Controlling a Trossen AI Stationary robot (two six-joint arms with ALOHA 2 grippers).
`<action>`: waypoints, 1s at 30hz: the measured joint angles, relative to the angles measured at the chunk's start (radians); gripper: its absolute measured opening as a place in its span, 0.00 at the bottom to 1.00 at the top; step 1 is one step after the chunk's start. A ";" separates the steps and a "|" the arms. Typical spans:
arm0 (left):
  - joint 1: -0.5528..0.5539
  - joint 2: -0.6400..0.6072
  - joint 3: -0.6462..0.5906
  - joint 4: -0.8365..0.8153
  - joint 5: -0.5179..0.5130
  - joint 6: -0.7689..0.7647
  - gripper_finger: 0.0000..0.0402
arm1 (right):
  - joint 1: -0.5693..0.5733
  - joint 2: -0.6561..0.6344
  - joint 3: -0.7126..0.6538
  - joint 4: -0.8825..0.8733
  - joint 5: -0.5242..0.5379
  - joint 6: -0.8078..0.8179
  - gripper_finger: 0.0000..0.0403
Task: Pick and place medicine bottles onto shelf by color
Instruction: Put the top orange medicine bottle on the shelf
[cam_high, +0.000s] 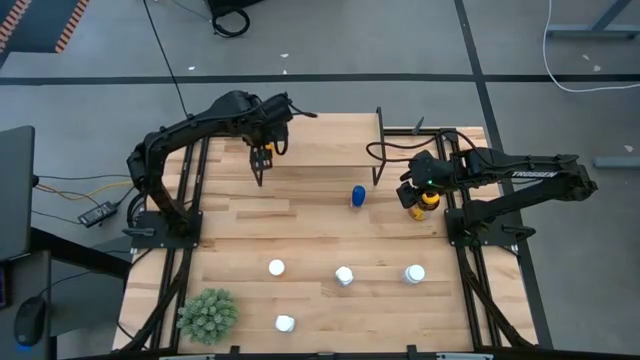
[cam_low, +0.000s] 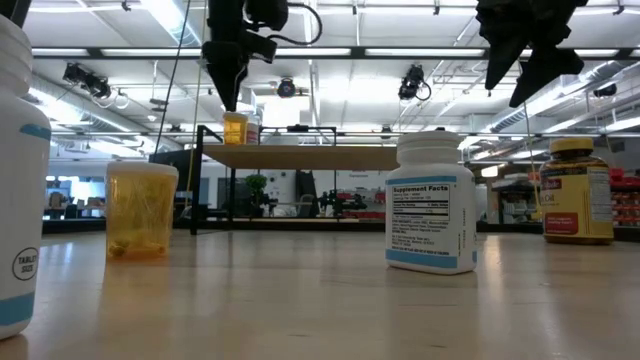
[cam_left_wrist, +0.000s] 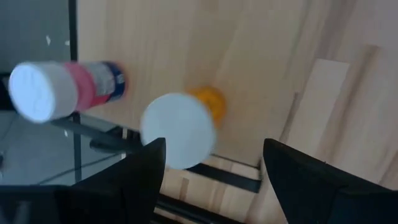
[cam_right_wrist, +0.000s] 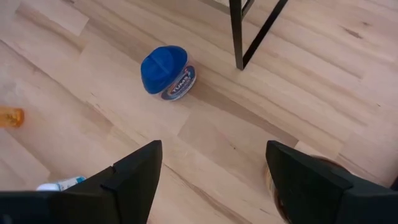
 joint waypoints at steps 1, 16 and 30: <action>0.002 -0.002 0.002 -0.009 -0.001 -0.010 0.69 | 0.000 0.000 0.000 0.000 -0.003 0.000 0.74; 0.168 -0.007 0.204 -0.014 0.120 -0.178 0.69 | 0.000 0.000 0.000 0.000 -0.001 0.002 0.74; 0.269 -0.004 0.139 0.015 0.118 -0.486 0.58 | 0.000 0.000 0.000 0.019 0.008 0.003 0.74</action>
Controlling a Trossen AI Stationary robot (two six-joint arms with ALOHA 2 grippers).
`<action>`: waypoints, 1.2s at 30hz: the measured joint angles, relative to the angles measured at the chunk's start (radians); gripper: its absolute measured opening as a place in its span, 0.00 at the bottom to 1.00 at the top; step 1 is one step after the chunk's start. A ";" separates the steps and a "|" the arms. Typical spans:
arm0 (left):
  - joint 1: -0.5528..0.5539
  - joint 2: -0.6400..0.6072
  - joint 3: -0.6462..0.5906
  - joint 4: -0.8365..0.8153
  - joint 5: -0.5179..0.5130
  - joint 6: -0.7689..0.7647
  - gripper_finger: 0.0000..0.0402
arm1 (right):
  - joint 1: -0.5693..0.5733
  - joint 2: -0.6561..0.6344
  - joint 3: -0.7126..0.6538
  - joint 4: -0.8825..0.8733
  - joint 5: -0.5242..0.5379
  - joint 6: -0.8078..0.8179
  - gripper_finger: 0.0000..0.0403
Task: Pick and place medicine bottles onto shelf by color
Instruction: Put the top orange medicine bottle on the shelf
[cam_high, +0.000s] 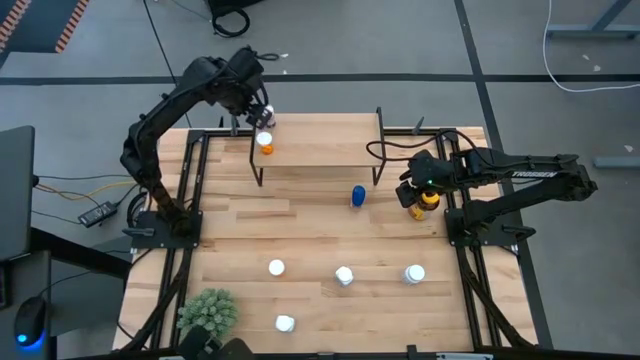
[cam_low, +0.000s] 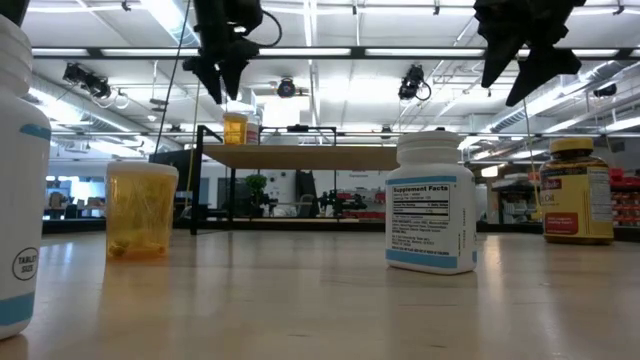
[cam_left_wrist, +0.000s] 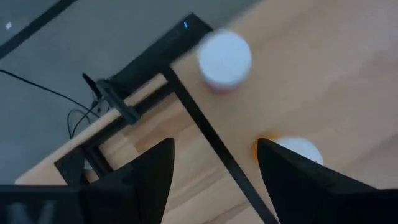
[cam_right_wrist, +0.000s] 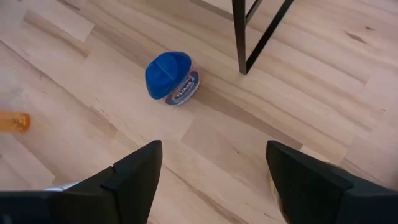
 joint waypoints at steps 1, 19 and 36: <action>-0.007 0.000 -0.012 -0.004 0.002 0.013 0.57 | 0.000 0.000 0.000 0.000 0.000 0.002 0.74; -0.029 0.000 -0.052 -0.062 -0.022 0.125 0.43 | 0.000 0.000 0.000 0.000 -0.003 -0.019 0.74; -0.035 0.000 -0.052 -0.087 -0.021 0.185 0.44 | 0.000 0.000 0.000 0.011 0.001 -0.048 0.74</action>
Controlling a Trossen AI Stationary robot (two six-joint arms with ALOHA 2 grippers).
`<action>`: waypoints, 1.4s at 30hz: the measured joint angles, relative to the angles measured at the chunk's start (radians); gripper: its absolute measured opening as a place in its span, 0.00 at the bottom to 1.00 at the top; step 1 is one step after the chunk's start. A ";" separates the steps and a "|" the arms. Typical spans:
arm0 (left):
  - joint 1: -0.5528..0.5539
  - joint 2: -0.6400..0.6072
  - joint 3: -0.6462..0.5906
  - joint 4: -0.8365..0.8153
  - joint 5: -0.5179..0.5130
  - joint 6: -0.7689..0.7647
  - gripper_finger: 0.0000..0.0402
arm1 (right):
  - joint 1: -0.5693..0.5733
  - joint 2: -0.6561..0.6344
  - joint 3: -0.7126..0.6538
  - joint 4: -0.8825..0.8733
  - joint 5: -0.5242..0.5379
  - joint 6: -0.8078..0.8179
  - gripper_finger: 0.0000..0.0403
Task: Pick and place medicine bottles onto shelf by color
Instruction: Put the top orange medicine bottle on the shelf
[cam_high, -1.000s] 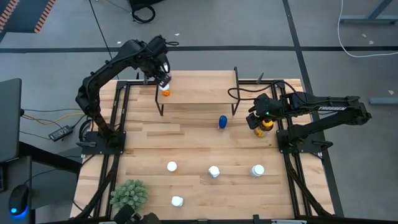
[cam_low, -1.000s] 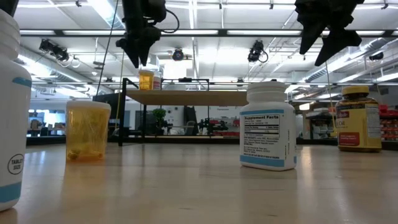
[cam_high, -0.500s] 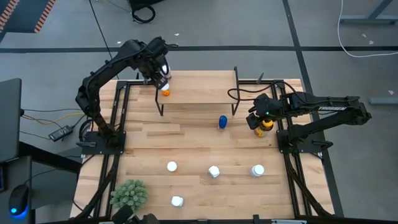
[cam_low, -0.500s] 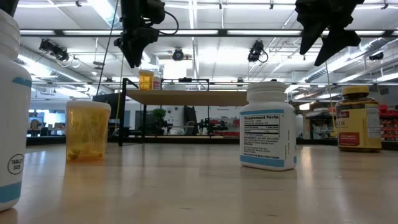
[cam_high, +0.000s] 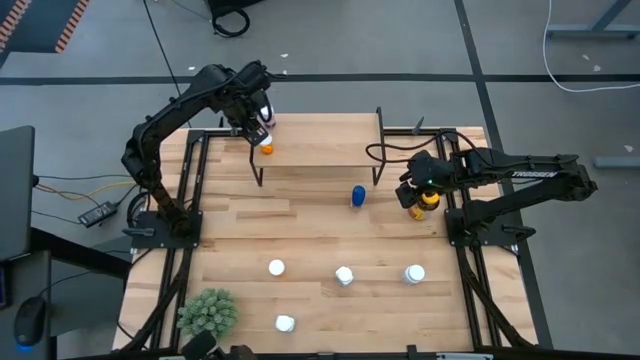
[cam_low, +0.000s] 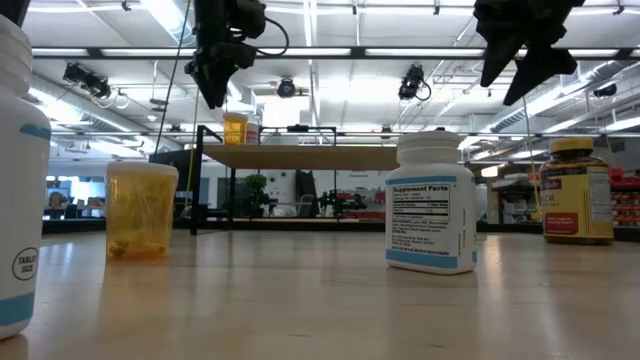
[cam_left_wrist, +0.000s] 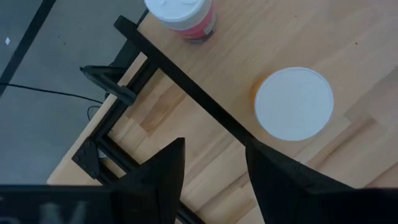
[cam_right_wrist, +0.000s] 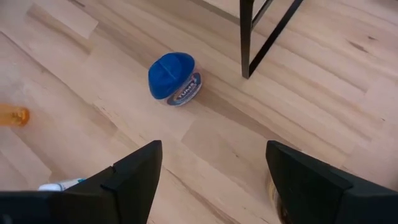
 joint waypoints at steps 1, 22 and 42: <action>-0.002 0.000 0.000 0.001 -0.001 0.009 0.44 | 0.000 0.000 0.000 0.004 0.002 -0.002 0.74; 0.035 0.000 0.000 0.023 0.018 0.086 0.56 | 0.000 0.000 0.000 0.015 0.018 -0.001 0.74; 0.033 0.002 0.000 0.010 0.011 0.052 0.67 | 0.000 0.000 0.000 0.021 0.026 -0.020 0.74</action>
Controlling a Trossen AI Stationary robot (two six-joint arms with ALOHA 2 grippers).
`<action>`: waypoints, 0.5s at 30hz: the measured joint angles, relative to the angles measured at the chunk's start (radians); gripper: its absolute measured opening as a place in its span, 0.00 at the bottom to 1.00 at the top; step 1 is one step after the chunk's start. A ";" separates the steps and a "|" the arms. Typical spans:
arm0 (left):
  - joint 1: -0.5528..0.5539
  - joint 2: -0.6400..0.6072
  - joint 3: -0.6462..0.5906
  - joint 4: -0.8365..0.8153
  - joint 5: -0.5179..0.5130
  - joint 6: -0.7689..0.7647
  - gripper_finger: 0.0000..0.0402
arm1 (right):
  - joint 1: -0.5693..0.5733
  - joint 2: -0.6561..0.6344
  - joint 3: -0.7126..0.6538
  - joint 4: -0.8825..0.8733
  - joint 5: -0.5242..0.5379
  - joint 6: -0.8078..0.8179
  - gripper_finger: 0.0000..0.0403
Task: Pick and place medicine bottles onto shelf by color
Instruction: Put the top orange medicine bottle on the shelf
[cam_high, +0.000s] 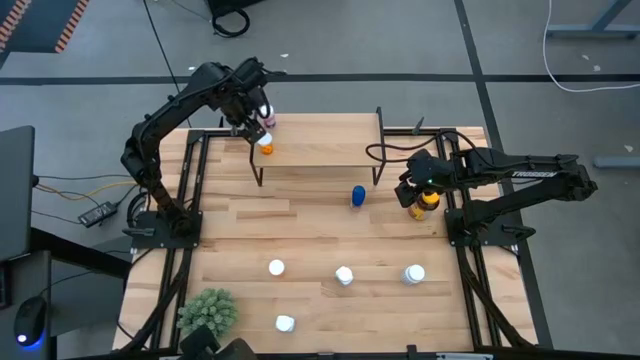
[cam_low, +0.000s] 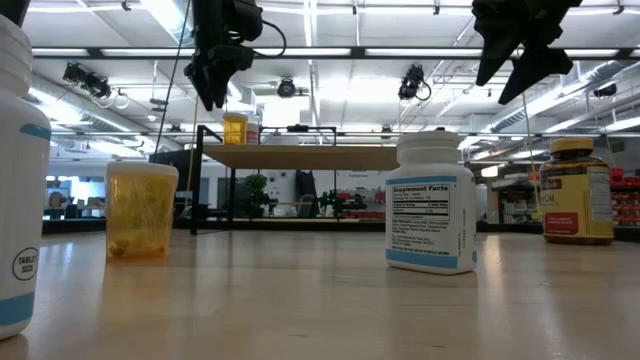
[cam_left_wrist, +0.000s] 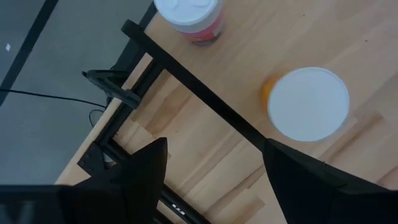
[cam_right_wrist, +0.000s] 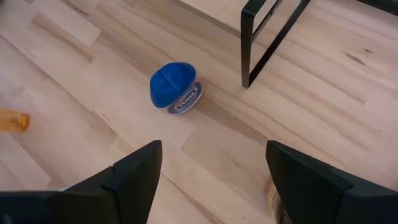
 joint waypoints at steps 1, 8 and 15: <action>0.000 0.000 0.000 0.000 -0.001 -0.002 0.66 | 0.000 0.000 0.000 0.003 0.000 -0.003 0.74; -0.001 0.035 -0.001 -0.006 -0.022 0.013 0.66 | 0.000 0.000 0.000 0.015 0.000 -0.017 0.74; 0.001 0.047 -0.001 0.025 -0.023 -0.011 0.67 | 0.000 0.000 0.000 0.016 -0.013 -0.016 0.74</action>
